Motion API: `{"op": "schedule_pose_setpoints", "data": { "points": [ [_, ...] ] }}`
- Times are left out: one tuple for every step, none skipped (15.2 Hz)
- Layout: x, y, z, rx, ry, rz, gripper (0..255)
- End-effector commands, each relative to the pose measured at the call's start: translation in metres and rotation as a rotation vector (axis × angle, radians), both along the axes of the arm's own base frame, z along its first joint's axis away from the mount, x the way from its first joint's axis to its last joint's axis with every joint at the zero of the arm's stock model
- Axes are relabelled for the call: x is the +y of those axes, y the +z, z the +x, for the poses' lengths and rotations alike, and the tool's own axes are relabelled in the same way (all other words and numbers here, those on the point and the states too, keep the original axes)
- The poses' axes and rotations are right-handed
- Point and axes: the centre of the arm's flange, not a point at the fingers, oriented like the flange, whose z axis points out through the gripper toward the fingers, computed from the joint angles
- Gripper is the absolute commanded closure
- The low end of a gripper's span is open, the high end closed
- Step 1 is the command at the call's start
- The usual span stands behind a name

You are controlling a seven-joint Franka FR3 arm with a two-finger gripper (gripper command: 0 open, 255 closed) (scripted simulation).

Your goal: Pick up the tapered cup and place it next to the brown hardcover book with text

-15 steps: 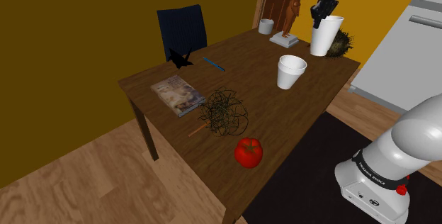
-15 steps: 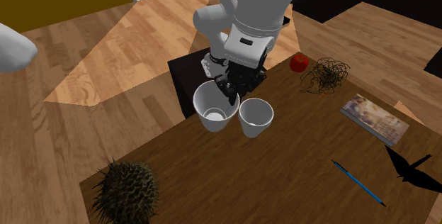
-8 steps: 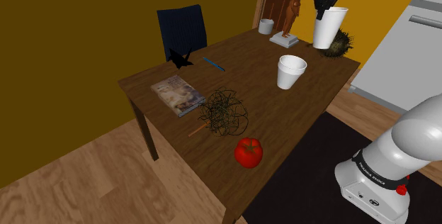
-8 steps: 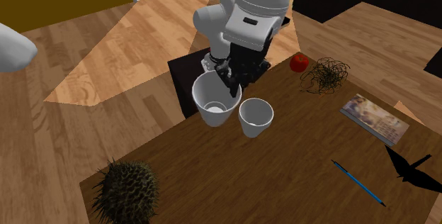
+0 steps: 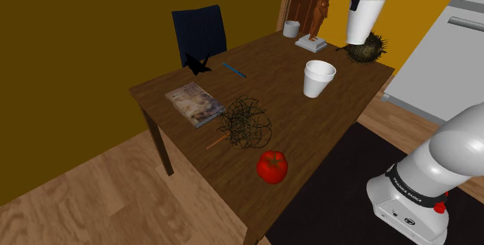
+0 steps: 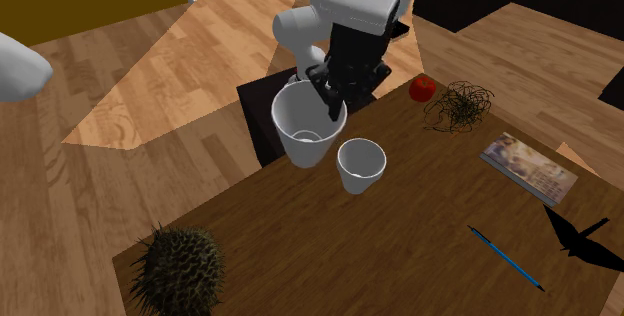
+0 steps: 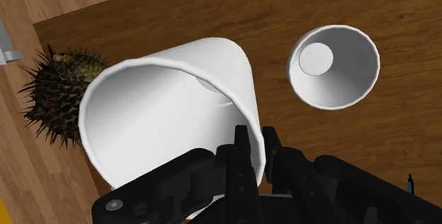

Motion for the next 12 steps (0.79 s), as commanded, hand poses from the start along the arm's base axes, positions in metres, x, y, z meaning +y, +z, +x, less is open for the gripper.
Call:
{"op": "schedule_pose_setpoints", "data": {
  "points": [
    [0.018,0.002,0.008,0.0,0.0,0.0,255],
    [0.03,0.002,0.013,0.0,0.0,0.0,255],
    [0.042,0.002,0.018,0.0,0.0,0.0,255],
    [0.055,0.003,0.023,0.0,0.0,0.0,255],
    [0.067,0.003,0.028,0.0,0.0,0.0,255],
    [0.079,0.003,0.033,0.0,0.0,0.0,255],
    [0.091,0.003,0.038,0.0,0.0,0.0,255],
    [0.103,0.003,0.043,0.0,0.0,0.0,255],
    [0.116,0.003,0.048,0.0,0.0,0.0,255],
    [0.128,0.003,0.053,0.0,0.0,0.0,255],
    [0.14,0.003,0.058,0.0,0.0,0.0,255],
    [0.152,0.003,0.063,0.0,0.0,0.0,255]
  ]
}}
